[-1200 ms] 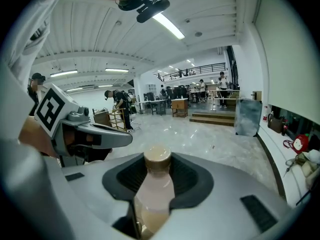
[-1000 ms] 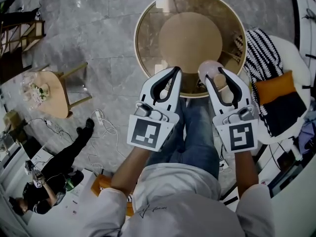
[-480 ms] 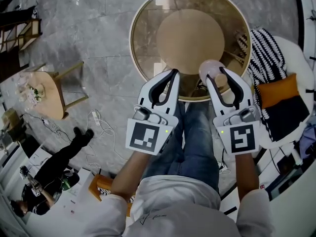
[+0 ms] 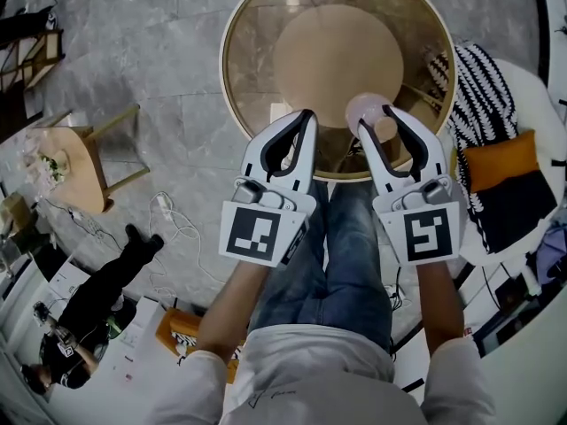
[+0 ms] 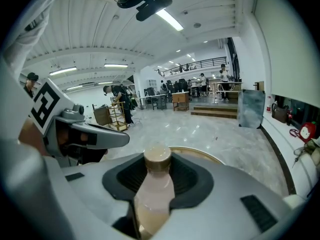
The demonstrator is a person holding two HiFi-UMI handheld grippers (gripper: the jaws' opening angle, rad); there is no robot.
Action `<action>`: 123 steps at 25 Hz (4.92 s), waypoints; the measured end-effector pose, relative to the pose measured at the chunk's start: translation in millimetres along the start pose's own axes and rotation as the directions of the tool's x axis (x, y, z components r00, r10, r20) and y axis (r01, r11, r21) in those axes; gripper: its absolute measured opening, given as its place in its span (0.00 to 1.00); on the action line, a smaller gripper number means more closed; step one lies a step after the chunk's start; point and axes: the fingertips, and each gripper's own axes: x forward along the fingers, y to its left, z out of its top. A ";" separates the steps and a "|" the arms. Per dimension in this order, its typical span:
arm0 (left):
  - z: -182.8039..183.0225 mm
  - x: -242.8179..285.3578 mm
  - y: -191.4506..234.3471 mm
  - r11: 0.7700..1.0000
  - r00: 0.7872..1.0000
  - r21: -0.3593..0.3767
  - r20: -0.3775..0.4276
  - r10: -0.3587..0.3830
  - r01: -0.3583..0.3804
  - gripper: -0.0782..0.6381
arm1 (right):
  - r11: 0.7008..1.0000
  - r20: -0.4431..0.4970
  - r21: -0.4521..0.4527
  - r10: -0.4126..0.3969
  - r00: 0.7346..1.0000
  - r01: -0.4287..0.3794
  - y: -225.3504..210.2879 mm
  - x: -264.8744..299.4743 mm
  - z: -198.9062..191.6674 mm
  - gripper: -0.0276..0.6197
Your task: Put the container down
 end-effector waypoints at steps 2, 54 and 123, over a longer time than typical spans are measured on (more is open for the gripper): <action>-4.5 4.9 2.6 1.000 1.000 -0.015 0.003 0.003 -0.003 0.13 | 1.000 0.001 0.005 -0.006 1.000 0.006 -2.7 5.2 -5.0 0.27; -69.4 110.4 74.0 0.999 0.998 -0.053 -0.059 -0.003 0.000 0.13 | 0.999 -0.029 0.009 -0.034 0.999 0.034 -47.7 129.0 -84.5 0.27; -99.5 92.7 52.8 0.991 0.999 -0.132 -0.046 -0.003 -0.003 0.13 | 0.995 0.013 -0.098 -0.019 1.000 0.020 -34.1 144.2 -124.8 0.29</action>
